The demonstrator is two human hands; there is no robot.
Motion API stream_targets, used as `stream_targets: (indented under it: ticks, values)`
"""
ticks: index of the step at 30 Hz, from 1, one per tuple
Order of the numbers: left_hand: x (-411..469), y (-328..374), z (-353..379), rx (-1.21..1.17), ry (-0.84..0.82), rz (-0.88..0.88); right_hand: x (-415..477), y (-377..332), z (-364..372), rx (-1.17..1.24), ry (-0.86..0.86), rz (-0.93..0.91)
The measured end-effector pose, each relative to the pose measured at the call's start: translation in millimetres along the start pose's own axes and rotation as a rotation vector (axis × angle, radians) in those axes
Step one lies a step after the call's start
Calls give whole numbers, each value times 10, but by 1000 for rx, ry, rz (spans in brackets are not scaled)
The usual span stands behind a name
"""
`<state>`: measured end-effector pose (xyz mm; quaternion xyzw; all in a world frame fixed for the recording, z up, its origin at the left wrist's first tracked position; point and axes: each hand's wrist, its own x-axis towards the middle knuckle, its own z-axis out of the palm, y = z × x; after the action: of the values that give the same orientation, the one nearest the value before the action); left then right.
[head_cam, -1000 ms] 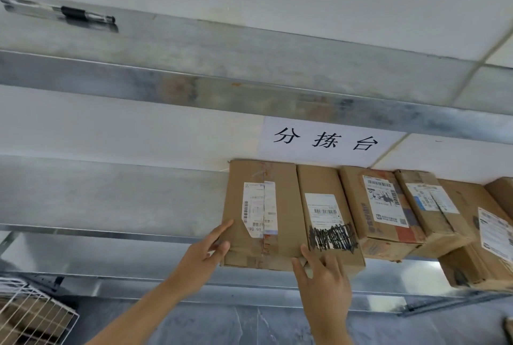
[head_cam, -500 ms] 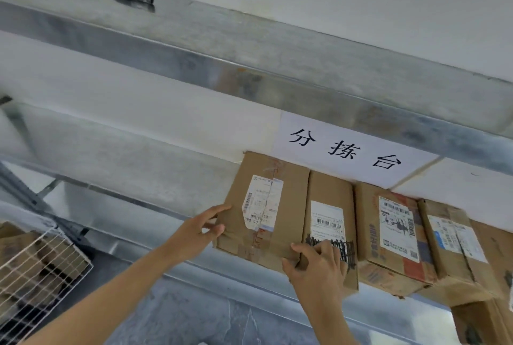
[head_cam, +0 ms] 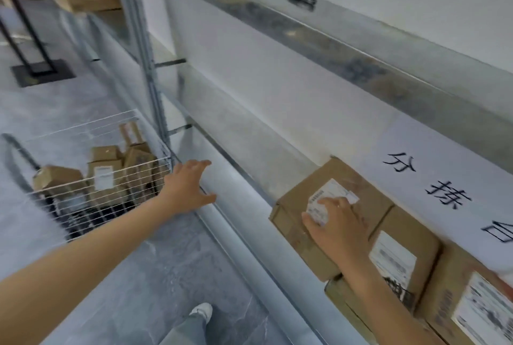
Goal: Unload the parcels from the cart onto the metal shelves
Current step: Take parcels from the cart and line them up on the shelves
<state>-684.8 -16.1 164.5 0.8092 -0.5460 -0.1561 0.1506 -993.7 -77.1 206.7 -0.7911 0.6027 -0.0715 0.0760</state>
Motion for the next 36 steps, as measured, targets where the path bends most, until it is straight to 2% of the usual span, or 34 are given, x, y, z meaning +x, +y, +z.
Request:
stream_targets:
  ticks: [4, 7, 13, 27, 36]
  values:
    - [-252, -549, -325, 187, 100, -181, 269, -501, 101, 39, -2, -209]
    - [-426, -944, -555, 255, 177, -290, 433, -944, 179, 70, -18, -353]
    - [-688, -1636, -791, 299, 231, -442, 708, -1852, 384, 80, -53, -524]
    - [-584, -3178, -1342, 323, 266, -613, 1284, -3919, 996, -1, -181, -676]
    - [-427, -4053, -1643, 347, 188, -670, 1471, -4981, 1427, -66, -251, -725]
